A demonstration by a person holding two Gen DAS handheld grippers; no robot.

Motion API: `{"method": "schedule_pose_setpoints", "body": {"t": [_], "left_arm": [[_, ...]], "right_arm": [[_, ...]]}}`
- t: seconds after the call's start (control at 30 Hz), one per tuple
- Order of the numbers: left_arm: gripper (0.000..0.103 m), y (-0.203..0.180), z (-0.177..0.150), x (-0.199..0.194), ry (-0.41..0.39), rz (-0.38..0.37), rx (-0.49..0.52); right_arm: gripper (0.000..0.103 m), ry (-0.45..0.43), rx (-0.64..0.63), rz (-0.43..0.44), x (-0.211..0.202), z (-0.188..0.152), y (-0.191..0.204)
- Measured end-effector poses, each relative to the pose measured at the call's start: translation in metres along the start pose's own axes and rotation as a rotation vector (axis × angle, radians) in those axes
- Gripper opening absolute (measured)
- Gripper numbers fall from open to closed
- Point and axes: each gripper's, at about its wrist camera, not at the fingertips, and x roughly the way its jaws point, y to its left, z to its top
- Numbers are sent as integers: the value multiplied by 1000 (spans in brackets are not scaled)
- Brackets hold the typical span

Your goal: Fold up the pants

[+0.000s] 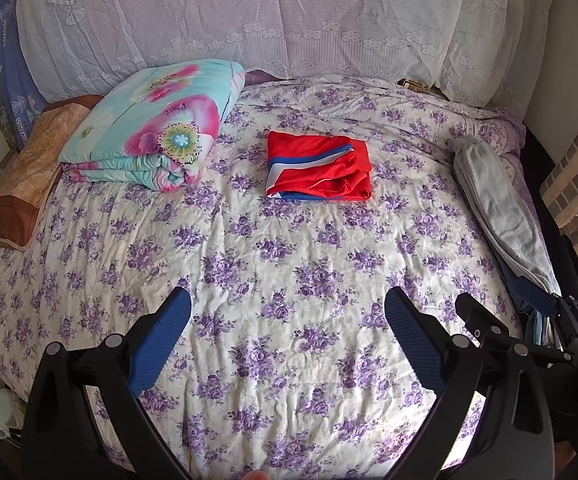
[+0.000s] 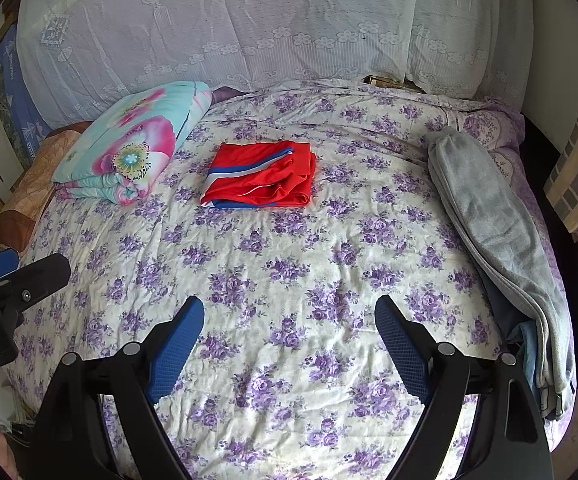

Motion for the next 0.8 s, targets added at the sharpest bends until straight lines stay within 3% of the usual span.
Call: {"method": "schedule_pose_setpoints", "body": {"t": [0.8], "left_arm": [[95,-2,-2,-1,-3,5,-4]], "right_arm": [[88,-1,2,-4,0,1,6]]}}
